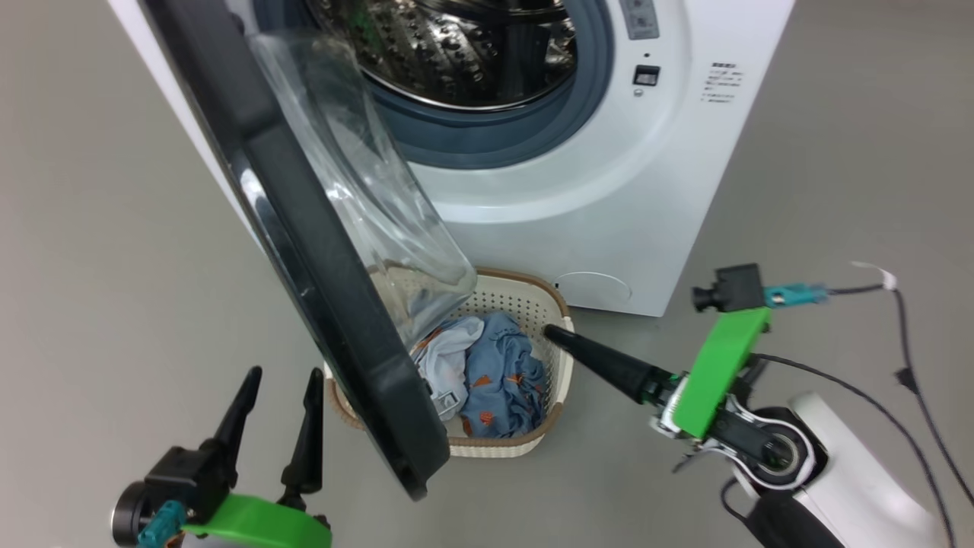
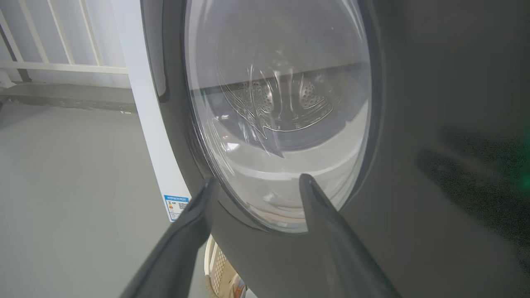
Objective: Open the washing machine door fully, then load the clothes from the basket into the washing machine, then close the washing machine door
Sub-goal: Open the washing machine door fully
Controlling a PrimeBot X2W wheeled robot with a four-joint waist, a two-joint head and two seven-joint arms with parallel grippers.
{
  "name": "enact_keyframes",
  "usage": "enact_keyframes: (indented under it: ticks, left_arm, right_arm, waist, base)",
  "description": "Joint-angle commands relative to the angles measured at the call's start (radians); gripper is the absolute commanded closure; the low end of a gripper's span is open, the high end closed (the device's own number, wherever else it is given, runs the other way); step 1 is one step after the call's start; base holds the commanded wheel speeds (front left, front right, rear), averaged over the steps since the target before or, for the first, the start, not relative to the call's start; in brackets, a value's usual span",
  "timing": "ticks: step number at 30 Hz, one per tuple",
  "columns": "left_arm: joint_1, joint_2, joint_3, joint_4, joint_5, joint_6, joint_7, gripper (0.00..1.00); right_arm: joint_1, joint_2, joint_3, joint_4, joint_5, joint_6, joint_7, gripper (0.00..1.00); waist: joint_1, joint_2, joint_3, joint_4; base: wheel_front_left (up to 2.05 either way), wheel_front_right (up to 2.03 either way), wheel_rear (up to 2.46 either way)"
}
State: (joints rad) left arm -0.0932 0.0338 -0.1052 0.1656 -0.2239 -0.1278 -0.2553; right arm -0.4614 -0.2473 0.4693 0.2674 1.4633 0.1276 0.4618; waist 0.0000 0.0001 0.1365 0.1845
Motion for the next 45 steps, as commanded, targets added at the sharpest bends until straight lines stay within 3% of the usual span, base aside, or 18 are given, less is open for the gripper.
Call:
enact_keyframes:
  ticks: [1,19,27,34,40,45]
  left_arm:
    - [0.004,0.017,0.036,-0.022,0.008,-0.003,-0.006,0.00]
    - [0.047,0.042,0.049,-0.025,0.000,-0.003,-0.006,0.00]
    - [0.051,0.045,0.051,-0.028,-0.003,-0.003,-0.006,0.00]
    - [0.054,0.044,0.055,-0.026,-0.003,-0.003,-0.006,0.00]
    - [0.054,0.044,0.061,-0.027,-0.004,-0.003,-0.006,0.00]
    - [0.056,0.041,0.067,-0.032,-0.003,-0.003,-0.006,0.00]
  right_arm:
    - [0.016,-0.012,0.004,-0.025,-0.029,0.003,-0.035,0.00]
    - [0.112,-0.164,0.066,0.053,-0.137,0.003,-0.341,0.00]
    - [0.105,-0.228,0.138,0.145,-0.251,0.003,-0.521,0.00]
    - [0.087,-0.247,0.168,0.247,-0.308,0.003,-0.670,0.00]
    - [0.068,-0.246,0.112,0.297,-0.388,0.003,-0.722,0.00]
    - [0.096,-0.212,-0.061,0.246,-0.566,0.003,-0.723,0.00]
  waist:
    - [0.0000,-0.0001,-0.006,-0.014]
    - [0.0000,-0.0001,-0.040,-0.067]
    - [0.0000,-0.0001,-0.039,-0.082]
    - [0.0000,-0.0001,-0.042,-0.090]
    - [0.0000,-0.0001,-0.042,-0.091]
    - [0.0000,-0.0001,-0.042,-0.094]
  base:
    - [0.00,0.00,0.00]
    - [0.00,0.00,0.00]
    - [0.00,0.00,0.00]
    - [0.00,0.00,0.00]
    - [0.00,0.00,0.00]
    - [0.00,0.00,0.00]
